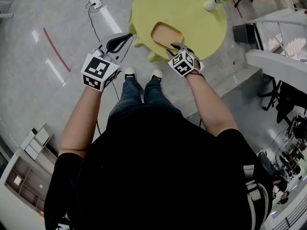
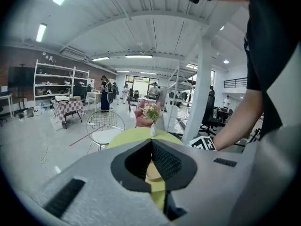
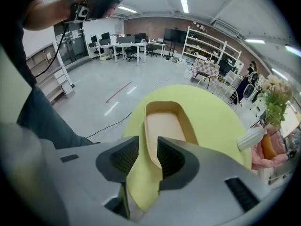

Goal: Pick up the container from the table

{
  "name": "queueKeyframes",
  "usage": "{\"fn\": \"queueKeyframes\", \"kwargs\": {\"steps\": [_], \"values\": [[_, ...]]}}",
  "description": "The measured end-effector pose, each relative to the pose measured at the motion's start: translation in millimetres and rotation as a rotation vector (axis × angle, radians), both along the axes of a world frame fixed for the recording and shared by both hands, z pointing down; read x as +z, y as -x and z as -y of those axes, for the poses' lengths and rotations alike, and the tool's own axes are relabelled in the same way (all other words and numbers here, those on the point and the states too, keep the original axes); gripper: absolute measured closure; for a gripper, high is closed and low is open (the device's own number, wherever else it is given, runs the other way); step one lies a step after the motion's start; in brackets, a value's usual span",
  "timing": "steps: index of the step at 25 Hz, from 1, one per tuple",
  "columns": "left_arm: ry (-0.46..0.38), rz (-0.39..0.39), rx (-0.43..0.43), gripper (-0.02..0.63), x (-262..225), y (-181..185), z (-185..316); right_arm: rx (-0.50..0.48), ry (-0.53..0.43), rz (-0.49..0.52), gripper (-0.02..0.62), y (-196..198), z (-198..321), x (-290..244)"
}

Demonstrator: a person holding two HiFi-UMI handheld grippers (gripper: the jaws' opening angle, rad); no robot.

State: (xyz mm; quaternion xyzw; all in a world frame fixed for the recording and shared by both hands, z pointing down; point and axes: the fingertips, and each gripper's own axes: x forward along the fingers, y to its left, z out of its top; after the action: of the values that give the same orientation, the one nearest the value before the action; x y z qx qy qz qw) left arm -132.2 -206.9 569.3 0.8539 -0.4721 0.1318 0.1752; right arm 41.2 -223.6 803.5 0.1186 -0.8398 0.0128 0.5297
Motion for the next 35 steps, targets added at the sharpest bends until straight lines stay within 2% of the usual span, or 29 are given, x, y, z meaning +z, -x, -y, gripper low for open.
{"fn": "queueKeyframes", "kwargs": {"steps": [13, 18, 22, 24, 35], "values": [[0.01, -0.009, 0.001, 0.591, 10, 0, -4, -0.084, 0.011, -0.151, 0.471, -7, -2, 44], [0.018, -0.012, 0.008, 0.591, 13, -1, -7, -0.11, 0.002, -0.176, 0.484, -3, -4, 52], [0.025, -0.017, 0.011, 0.591, 17, -6, -10, -0.111, -0.02, -0.193, 0.55, -5, -1, 54], [0.025, -0.018, 0.015, 0.591, 17, -8, -13, -0.114, -0.031, -0.192, 0.563, -4, -1, 52], [0.013, -0.021, 0.018, 0.591, 12, 2, -3, -0.108, -0.051, -0.195, 0.569, 2, 6, 39]]}}
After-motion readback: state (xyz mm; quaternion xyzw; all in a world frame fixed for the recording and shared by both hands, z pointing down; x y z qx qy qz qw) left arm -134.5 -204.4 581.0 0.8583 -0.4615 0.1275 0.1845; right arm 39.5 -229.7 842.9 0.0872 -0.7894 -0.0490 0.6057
